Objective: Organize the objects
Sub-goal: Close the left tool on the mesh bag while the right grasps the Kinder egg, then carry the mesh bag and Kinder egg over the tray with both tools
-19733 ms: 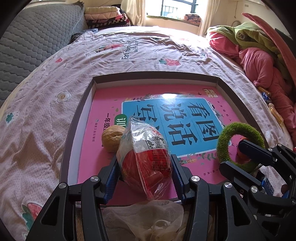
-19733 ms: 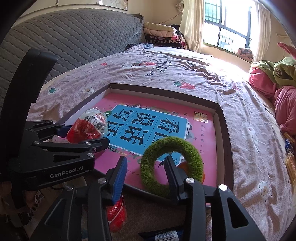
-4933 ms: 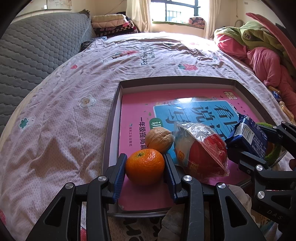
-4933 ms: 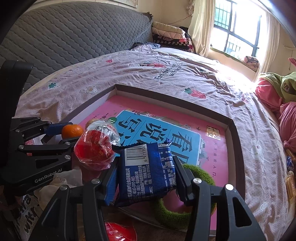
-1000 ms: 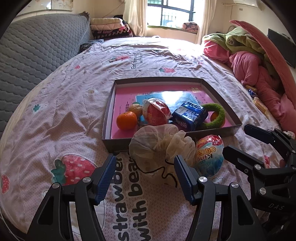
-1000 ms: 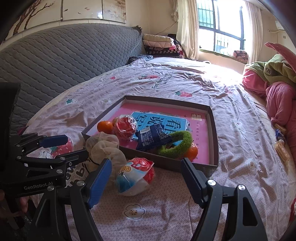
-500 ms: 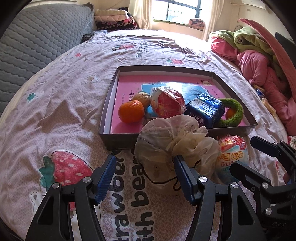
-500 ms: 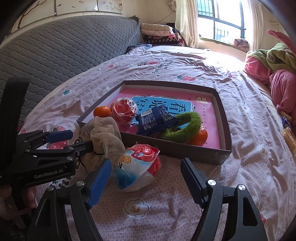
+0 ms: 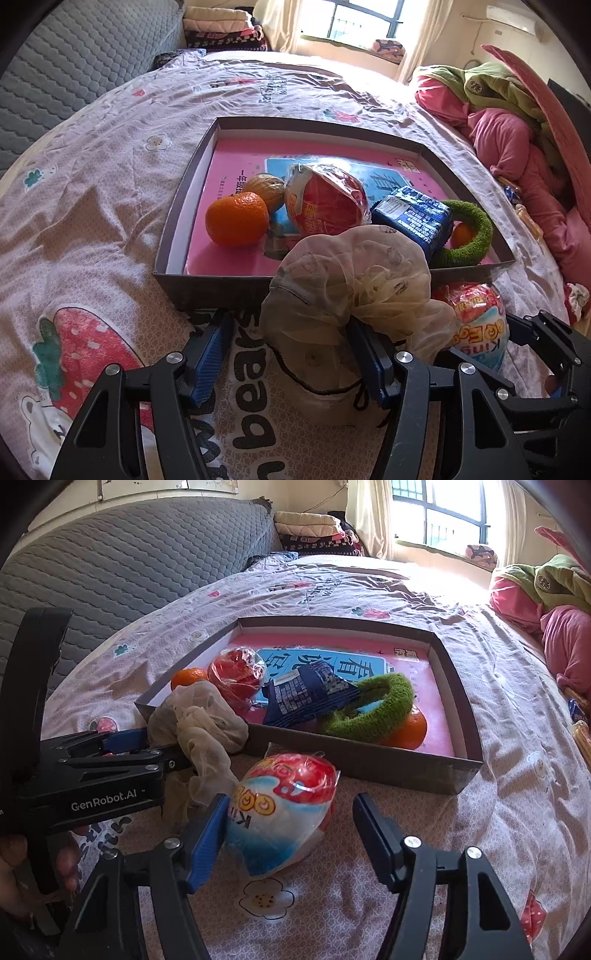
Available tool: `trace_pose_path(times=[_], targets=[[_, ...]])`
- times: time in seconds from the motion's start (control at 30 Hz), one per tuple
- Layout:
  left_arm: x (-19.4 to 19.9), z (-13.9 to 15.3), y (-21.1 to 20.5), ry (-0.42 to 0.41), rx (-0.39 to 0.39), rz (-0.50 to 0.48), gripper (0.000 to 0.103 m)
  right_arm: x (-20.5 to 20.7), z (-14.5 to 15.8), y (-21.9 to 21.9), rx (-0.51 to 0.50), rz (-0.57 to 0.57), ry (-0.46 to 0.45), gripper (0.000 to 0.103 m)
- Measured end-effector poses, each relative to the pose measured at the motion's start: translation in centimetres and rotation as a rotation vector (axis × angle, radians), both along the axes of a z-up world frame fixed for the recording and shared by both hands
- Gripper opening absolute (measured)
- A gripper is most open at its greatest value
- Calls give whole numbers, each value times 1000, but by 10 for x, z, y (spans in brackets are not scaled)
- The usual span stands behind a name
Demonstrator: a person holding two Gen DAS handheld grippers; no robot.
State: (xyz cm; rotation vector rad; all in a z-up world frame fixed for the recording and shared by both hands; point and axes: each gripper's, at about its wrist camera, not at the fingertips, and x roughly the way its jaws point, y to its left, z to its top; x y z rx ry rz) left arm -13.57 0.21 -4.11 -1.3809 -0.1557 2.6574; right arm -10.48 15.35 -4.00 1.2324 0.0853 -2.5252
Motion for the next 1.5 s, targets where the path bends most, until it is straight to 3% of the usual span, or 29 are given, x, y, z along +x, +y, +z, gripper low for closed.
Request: trace_pose_path(times=[0.07,0.27,0.37,0.53,0.93,1.5], targets=[[0,-2,4,-4,-16,-11,44,0,-2,0,2,1,2,57],[0,1,8,3,-7,-29,23,2,-2,0,10,10,20,56],[3,4,9,13,-13,-33,17,4,2,-1,26,10,45,56],[11,16,9,37,-8,-33,14,6,10,-1,29,13,83,56],[26,76,4,160,-5,-13,14,15,41,5,19,3,200,56],[13,125,-4,246,-23,24,14,12,84,16,34,-26,326,56]])
